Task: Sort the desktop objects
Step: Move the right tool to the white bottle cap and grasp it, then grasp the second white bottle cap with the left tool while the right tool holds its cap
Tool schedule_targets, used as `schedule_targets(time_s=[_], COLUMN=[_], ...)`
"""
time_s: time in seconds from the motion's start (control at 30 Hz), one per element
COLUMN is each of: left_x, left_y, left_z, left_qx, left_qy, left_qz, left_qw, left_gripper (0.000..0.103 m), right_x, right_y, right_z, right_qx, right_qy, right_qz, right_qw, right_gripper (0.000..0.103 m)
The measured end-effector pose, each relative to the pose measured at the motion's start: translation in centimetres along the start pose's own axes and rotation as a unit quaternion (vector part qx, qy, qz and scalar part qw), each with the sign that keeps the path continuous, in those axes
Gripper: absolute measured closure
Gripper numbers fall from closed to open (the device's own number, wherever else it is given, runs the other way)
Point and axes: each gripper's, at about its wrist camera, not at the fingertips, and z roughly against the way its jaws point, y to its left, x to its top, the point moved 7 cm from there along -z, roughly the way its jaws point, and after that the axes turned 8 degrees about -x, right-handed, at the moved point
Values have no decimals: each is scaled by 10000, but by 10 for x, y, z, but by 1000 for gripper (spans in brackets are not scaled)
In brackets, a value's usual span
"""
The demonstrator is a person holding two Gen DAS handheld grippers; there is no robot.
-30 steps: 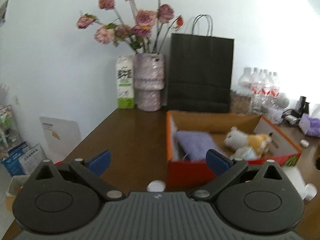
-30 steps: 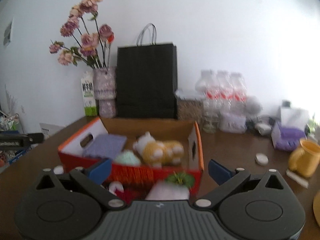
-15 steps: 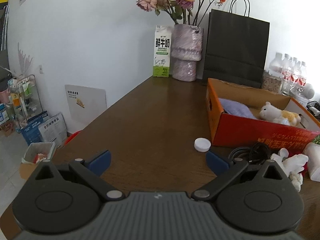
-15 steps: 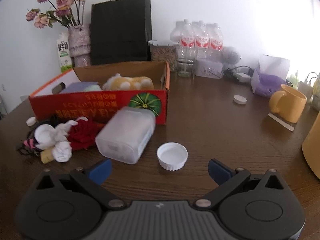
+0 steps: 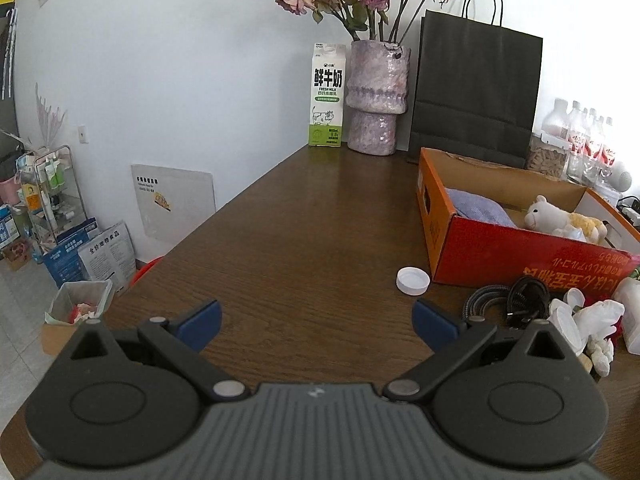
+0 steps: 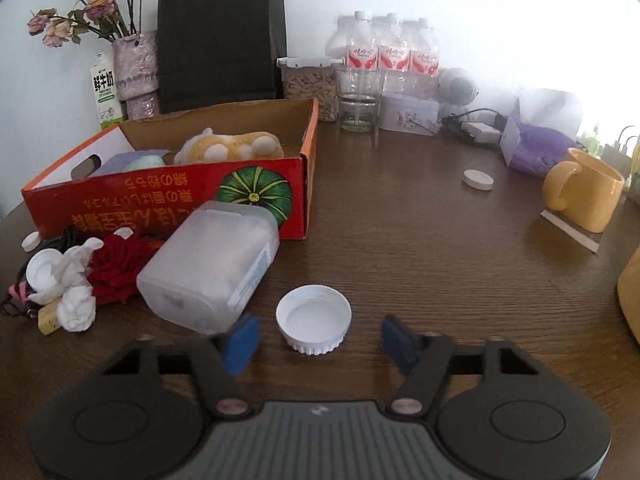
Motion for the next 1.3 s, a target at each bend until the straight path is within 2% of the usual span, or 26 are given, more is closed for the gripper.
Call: schedule_targets(time_s=[0.13, 0.57, 0.8, 1.1, 1.17, 1.3], left_x=[0, 12, 18, 17, 16, 13], left_y=[0, -19, -34, -58, -61, -62], left_z=[-3, -28, -57, -98, -103, -112], left_qx=[-7, -95, -98, -146, -152, -177], left_qy=[34, 130, 340, 564, 576, 701], left_qz=[-11, -319, -498, -839, -896, -878], left_qw=[10000, 9994, 9981, 9948, 9942, 9935], left_gripper=[0, 0, 0, 2, 5, 31], right_x=[2, 42, 56, 55, 55, 55], right_y=[2, -7, -7, -12, -13, -12], right_z=[1, 2, -10, -29, -33, -39], right_qx=[110, -64, -171, -188, -188, -167], right_qy=[-51, -485, -535, -417, -398, -370], right_qz=[10, -145, -183, -281, -296, -290], right_qw=[9999, 9987, 9983, 9986, 9986, 9988], right_gripper=[64, 64, 64, 64, 64, 64])
